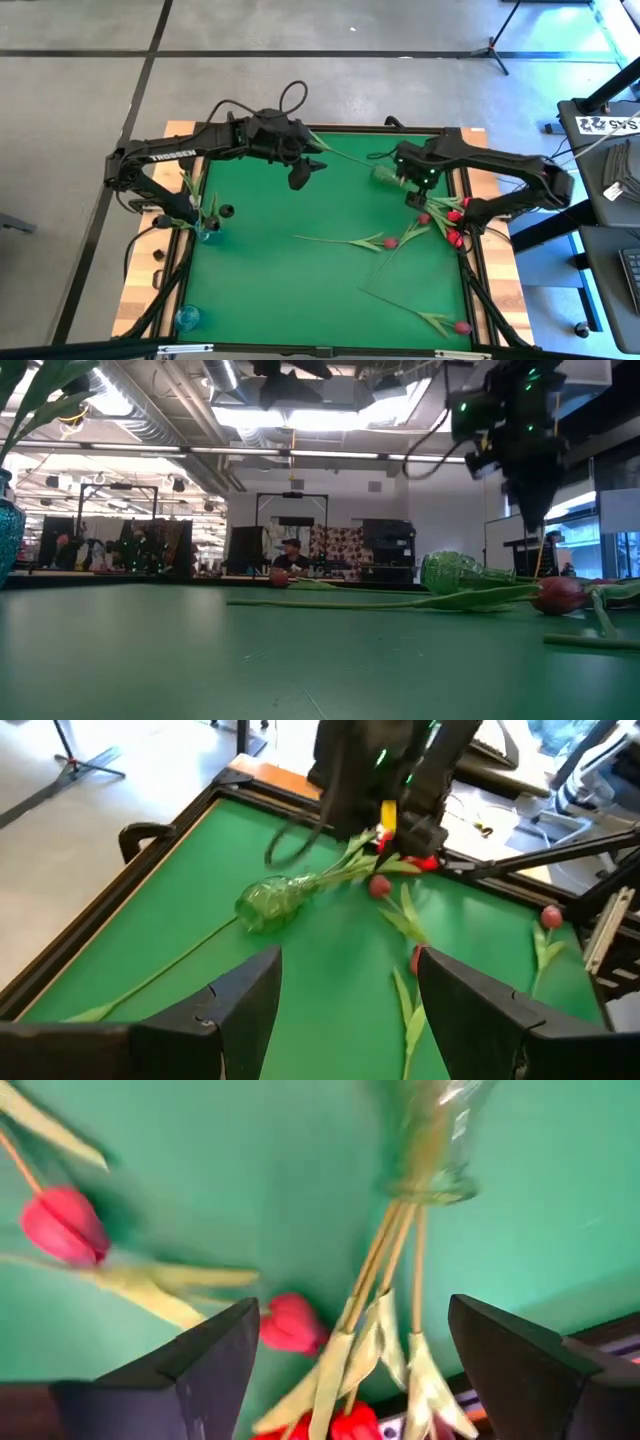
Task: Sort flowers into vase by color
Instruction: Adjust the green vase on the top right of the table
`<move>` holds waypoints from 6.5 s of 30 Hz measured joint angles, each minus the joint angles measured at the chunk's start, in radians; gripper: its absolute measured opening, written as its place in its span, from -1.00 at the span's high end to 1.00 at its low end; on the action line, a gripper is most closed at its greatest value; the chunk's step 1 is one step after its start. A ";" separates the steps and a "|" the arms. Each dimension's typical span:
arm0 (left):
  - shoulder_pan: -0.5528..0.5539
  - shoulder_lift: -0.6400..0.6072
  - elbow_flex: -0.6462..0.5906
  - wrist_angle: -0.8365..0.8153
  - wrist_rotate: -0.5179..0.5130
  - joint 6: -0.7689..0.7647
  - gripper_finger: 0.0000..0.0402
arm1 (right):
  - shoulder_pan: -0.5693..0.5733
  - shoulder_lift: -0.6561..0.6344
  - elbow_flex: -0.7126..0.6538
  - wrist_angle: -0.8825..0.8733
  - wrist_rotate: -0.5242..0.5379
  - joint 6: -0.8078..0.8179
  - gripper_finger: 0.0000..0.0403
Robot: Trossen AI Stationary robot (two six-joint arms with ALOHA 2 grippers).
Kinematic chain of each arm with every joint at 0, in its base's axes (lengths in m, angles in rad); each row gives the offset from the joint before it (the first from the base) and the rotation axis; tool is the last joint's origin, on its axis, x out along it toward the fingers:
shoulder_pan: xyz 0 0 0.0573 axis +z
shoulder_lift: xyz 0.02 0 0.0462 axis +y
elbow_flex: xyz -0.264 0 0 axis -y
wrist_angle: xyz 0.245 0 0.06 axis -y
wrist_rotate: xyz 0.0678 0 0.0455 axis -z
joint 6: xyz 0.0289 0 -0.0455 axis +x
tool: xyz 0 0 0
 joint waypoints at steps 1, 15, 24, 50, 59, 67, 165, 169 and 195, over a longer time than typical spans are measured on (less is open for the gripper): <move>0.000 0.000 0.000 0.003 0.009 0.009 -0.15 | -0.001 -0.028 0.000 0.010 0.016 0.022 -0.61; -0.004 0.008 0.000 0.058 0.029 0.024 -0.15 | -0.128 -0.116 -0.001 0.207 0.193 0.173 -0.61; -0.056 0.009 0.000 0.060 0.029 0.020 -0.15 | -0.210 0.005 -0.077 0.458 0.227 0.054 -0.61; -0.065 0.422 0.000 0.456 0.192 0.024 -0.15 | -0.071 -0.051 -0.087 0.416 0.073 0.082 -0.61; -0.021 0.601 0.000 0.696 0.182 0.129 -0.15 | -0.063 -0.186 -0.128 0.197 0.068 0.090 -0.61; 0.021 0.646 0.000 0.701 0.168 0.145 -0.15 | -0.066 -0.131 -0.262 0.430 0.095 -0.056 -0.61; 0.003 0.662 -0.008 0.503 0.053 0.239 -0.15 | 0.133 -0.068 0.100 0.195 0.114 0.266 -0.49; 0.004 0.679 0.060 0.390 0.028 0.274 -0.15 | 0.133 -0.075 0.099 0.150 0.114 0.285 -0.48; 0.002 0.693 0.034 0.241 0.000 0.475 -0.15 | 0.131 -0.072 0.098 0.176 0.113 0.263 -0.48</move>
